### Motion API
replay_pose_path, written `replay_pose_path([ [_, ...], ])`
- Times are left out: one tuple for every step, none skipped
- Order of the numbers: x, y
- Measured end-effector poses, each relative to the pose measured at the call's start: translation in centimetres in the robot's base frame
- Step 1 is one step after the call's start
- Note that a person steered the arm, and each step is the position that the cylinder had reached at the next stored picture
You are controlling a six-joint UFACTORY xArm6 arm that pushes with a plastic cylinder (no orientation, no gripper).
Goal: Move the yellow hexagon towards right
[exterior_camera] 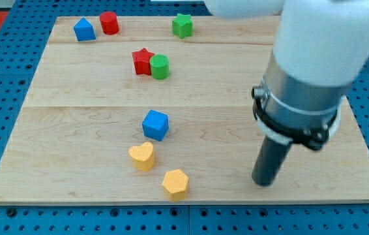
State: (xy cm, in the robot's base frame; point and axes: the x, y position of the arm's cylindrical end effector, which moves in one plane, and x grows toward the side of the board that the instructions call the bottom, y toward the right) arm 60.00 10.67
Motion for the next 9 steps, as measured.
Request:
replay_pose_path([
  [1.9,-1.5],
  [1.9,-5.5],
  [1.9,-14.9],
  [1.9,-22.8],
  [1.9,-27.8],
  [1.1,-27.9],
  [0.0,-23.9],
  [-1.1,-20.5],
  [-2.2,-19.6],
])
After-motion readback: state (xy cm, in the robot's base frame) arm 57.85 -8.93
